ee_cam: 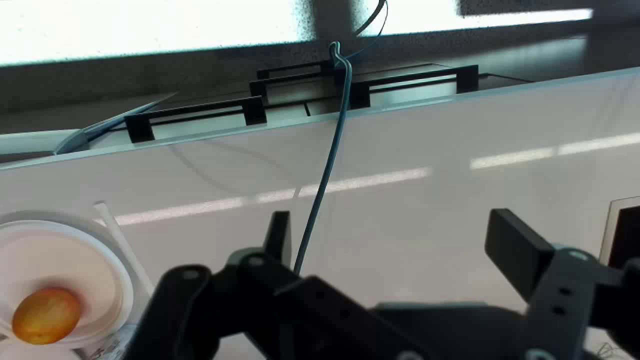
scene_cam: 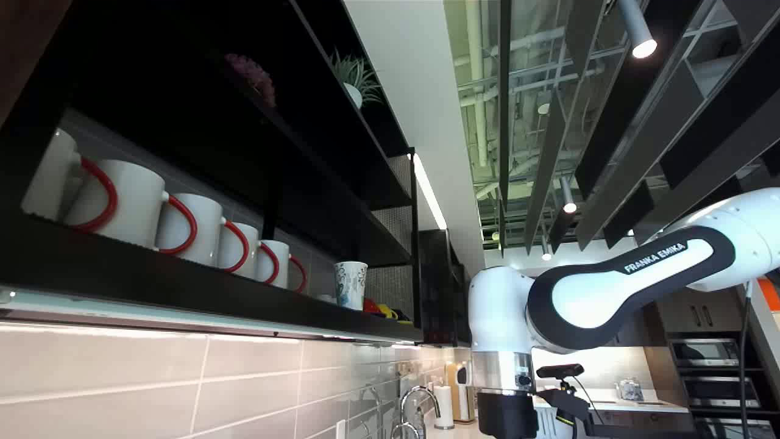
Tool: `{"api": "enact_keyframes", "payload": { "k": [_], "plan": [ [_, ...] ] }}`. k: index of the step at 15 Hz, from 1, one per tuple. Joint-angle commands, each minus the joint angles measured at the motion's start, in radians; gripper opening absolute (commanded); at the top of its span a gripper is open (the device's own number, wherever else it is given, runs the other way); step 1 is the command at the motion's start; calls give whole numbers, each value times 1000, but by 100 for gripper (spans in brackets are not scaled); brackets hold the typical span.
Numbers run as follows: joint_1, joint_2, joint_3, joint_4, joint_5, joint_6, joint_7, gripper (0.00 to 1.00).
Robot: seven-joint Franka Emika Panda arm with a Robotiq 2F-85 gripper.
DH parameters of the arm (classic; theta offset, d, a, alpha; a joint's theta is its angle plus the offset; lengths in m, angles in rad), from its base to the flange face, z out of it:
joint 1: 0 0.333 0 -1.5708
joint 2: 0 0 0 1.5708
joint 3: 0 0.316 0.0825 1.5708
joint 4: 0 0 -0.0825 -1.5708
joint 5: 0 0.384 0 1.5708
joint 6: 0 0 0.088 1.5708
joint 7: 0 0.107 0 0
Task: Put the cup on the the counter
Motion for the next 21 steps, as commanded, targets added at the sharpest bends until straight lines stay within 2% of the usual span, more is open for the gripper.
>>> {"api": "enact_keyframes", "payload": {
  "k": [1, 14, 17, 21],
  "plan": [
    [-3, 0, 2, 2, 1, -3, -1, 100],
    [-3, 0, 2, 2, 1, -3, -1, 100],
    [-56, -40, -3, 28, -58, -7, 21, 100],
    [-137, -104, -11, 123, -168, -19, 28, 100]
  ]
}}
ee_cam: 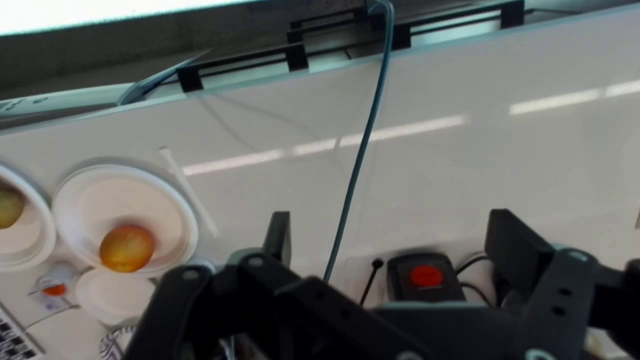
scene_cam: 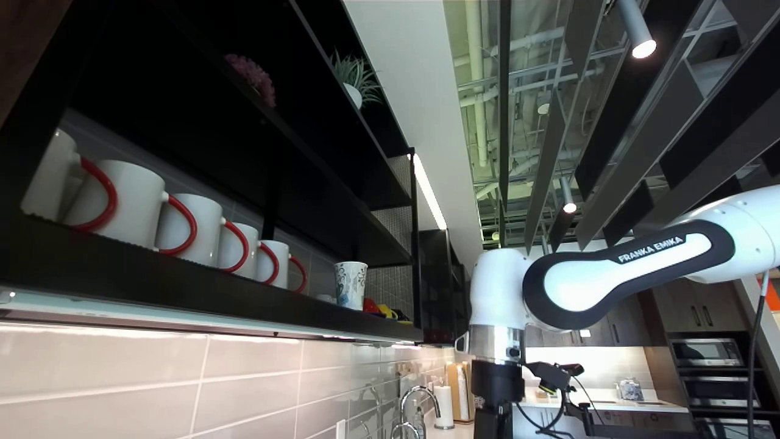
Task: Put the cup on the the counter
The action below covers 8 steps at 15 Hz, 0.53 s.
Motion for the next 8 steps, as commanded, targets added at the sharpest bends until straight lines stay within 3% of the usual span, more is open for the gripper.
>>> {"api": "enact_keyframes", "payload": {
  "k": [1, 8],
  "plan": [
    [-52, -67, -15, 98, -87, -35, -6, 100],
    [-109, 48, -38, 458, -229, -8, -64, 100]
  ]
}}
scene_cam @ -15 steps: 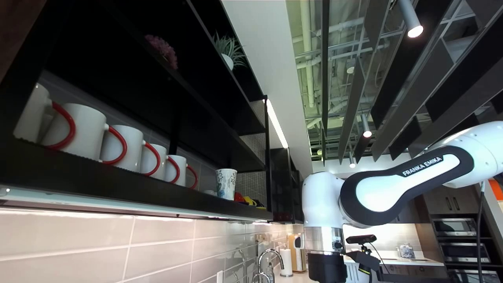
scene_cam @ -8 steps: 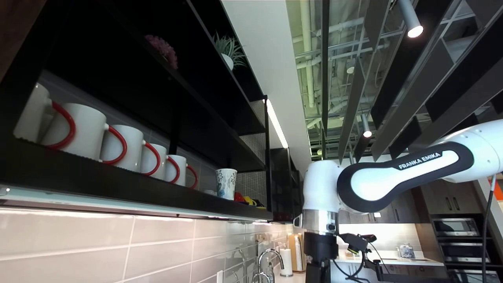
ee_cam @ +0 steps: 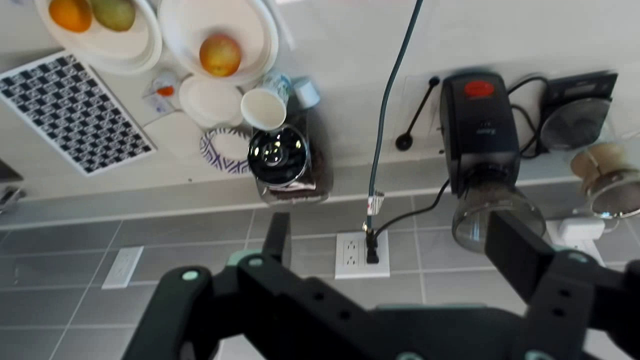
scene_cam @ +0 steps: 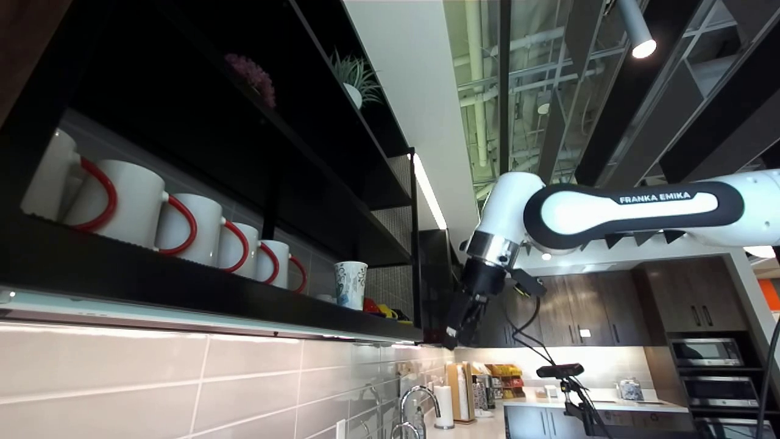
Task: Put the cup on the the counter
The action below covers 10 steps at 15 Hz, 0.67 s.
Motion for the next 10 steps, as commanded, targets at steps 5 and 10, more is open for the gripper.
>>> {"api": "enact_keyframes", "payload": {
  "k": [5, 10],
  "plan": [
    [-21, 134, -49, 236, -60, 12, -35, 100],
    [-22, 196, -58, 290, -62, 15, -40, 100]
  ]
}}
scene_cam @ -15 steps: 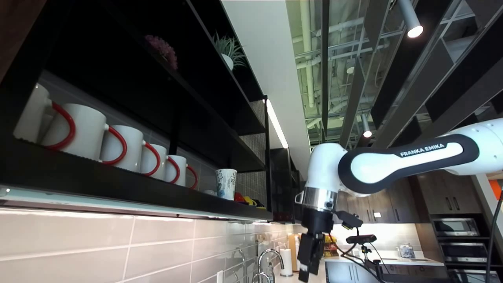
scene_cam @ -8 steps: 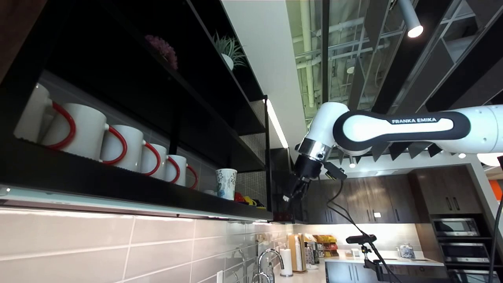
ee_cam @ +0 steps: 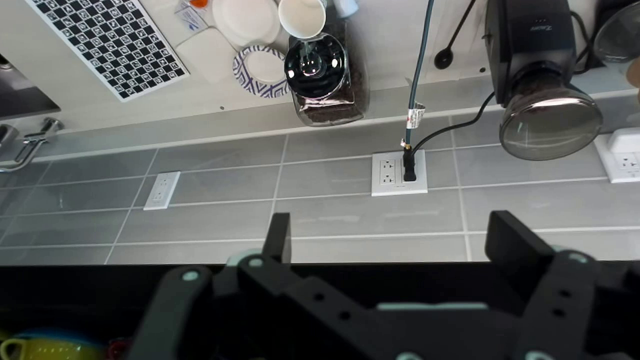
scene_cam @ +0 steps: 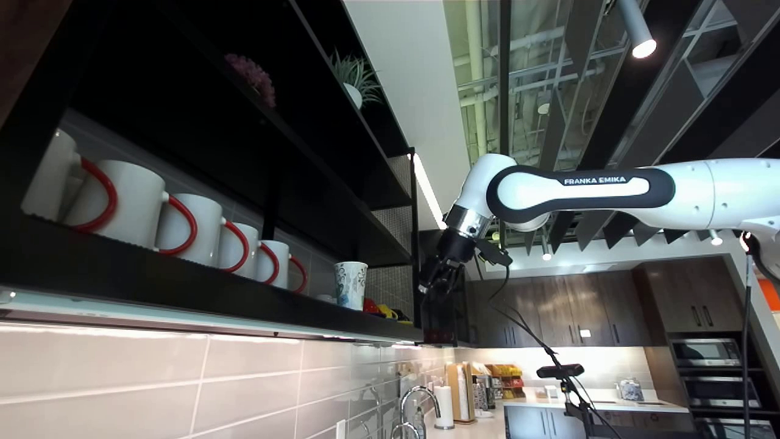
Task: Put the cup on the the counter
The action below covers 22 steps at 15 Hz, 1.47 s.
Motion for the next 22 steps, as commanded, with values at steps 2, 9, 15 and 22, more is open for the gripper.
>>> {"api": "enact_keyframes", "payload": {
  "k": [2, 9, 15, 22],
  "plan": [
    [-30, 27, -3, 26, -18, 84, 94, 100],
    [-128, 114, 23, 127, -13, 290, 326, 100],
    [-117, 221, 26, 286, 3, 253, 376, 100],
    [-92, 335, 11, 438, 12, 207, 388, 100]
  ]
}}
